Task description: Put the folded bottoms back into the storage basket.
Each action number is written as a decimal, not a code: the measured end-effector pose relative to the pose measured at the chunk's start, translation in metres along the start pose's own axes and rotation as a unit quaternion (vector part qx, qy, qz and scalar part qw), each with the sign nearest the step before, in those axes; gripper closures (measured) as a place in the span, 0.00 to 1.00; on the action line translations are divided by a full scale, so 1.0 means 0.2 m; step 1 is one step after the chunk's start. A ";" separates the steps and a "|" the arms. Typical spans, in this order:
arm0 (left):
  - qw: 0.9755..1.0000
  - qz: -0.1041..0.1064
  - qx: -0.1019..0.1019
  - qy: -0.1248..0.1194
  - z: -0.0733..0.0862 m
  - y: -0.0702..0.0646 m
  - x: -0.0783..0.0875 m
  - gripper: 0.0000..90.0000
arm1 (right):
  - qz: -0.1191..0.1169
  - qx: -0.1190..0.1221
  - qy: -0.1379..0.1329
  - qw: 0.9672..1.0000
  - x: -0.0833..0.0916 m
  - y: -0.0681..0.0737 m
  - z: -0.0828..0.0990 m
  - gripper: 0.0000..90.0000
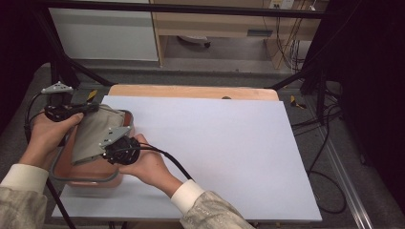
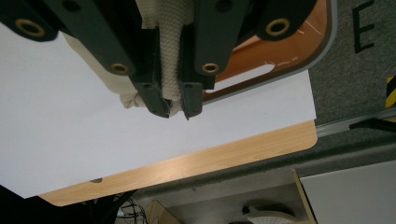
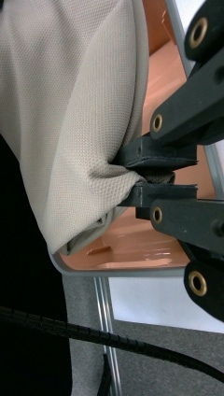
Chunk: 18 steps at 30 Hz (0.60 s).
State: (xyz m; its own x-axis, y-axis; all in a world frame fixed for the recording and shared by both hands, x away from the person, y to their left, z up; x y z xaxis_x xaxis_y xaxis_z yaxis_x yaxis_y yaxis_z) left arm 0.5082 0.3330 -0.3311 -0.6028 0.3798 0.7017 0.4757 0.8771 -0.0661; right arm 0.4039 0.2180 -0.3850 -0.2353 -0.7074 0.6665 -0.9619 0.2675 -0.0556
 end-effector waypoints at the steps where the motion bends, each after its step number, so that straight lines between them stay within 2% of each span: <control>1: 1.000 0.001 0.000 0.001 0.00 0.00 0.00 0.93 | 0.000 0.002 0.001 1.000 0.00 0.00 0.00 0.92; 18: 1.000 -0.005 0.003 0.013 0.06 0.03 -0.05 0.92 | -0.003 0.001 0.011 1.000 -0.06 0.02 0.02 0.92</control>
State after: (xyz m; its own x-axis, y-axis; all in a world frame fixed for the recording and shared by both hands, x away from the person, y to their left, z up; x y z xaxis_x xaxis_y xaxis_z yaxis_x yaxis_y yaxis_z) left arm 0.5090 0.3374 -0.3464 -0.5902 0.3635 0.7208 0.4656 0.8827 -0.0639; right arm 0.4025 0.2247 -0.3952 -0.2261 -0.6942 0.6834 -0.9638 0.2613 -0.0535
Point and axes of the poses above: each handheld gripper's, and its own axes: x roughly backward along the jaws, z roughly out of its underside, y roughly to its left, the point moved 8 cm from there along -x, roughly forward along the jaws, and after that the axes turned 11 degrees about y, right-handed, at the moved point
